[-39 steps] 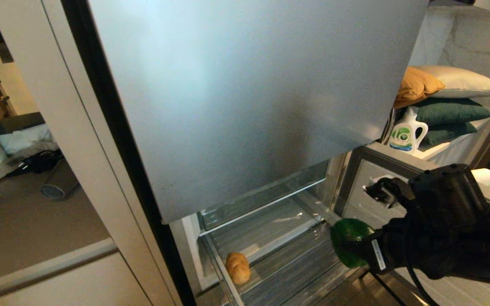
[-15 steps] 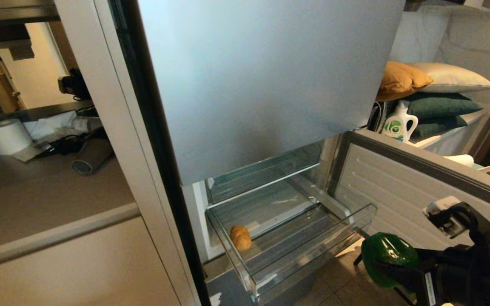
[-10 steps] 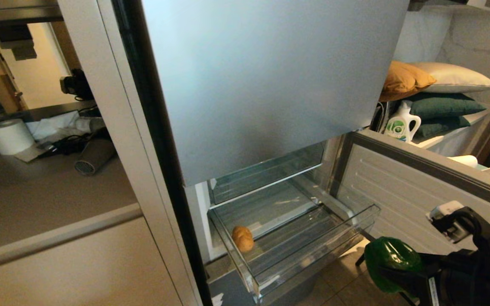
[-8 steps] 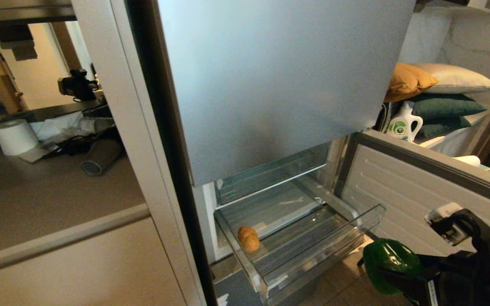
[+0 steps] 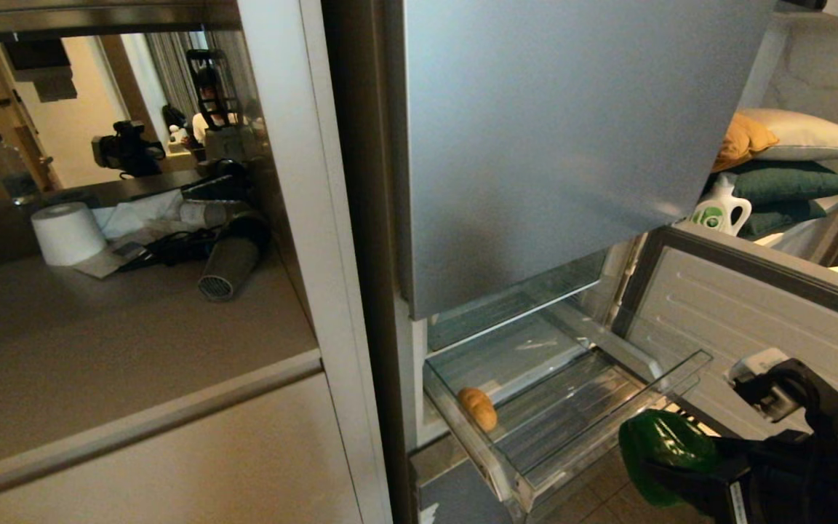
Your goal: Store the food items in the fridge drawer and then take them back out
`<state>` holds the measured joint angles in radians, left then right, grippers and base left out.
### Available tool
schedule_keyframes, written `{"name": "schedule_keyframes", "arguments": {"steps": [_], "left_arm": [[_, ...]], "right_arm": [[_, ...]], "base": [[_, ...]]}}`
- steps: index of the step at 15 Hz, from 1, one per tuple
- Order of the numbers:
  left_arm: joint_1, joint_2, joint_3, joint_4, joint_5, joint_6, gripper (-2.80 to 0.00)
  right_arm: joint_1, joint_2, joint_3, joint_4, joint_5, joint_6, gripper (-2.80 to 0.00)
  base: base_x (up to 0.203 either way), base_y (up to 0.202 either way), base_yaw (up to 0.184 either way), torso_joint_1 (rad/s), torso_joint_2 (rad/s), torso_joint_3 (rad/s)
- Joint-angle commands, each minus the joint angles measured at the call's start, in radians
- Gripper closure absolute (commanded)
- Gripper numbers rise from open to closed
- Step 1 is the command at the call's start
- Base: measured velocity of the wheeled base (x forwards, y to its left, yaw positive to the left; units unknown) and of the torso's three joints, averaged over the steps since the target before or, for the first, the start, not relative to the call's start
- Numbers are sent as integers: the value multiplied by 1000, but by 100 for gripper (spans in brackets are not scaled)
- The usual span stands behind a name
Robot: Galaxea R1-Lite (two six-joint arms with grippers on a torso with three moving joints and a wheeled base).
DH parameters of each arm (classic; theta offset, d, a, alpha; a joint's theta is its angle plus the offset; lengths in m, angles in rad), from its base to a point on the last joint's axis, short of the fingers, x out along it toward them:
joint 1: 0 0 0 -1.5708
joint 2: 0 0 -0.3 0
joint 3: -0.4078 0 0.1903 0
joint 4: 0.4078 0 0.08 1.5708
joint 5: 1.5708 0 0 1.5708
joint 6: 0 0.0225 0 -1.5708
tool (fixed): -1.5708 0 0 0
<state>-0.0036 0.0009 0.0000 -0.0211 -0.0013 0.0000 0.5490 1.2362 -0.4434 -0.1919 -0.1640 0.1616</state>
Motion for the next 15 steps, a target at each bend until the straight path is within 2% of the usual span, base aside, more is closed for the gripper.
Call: {"name": "schedule_keyframes", "arguments": {"steps": [1,15], "left_arm": [[1,1,11,0,0,0,0],[1,1,11,-2,-2,2,0]], "right_arm": [[2,2,2,-1,0,0,0],[2,3,31,-67,9,-6,0]], "base": [[0,0,0,0,0,0],[0,0,0,0,0,0]]}}
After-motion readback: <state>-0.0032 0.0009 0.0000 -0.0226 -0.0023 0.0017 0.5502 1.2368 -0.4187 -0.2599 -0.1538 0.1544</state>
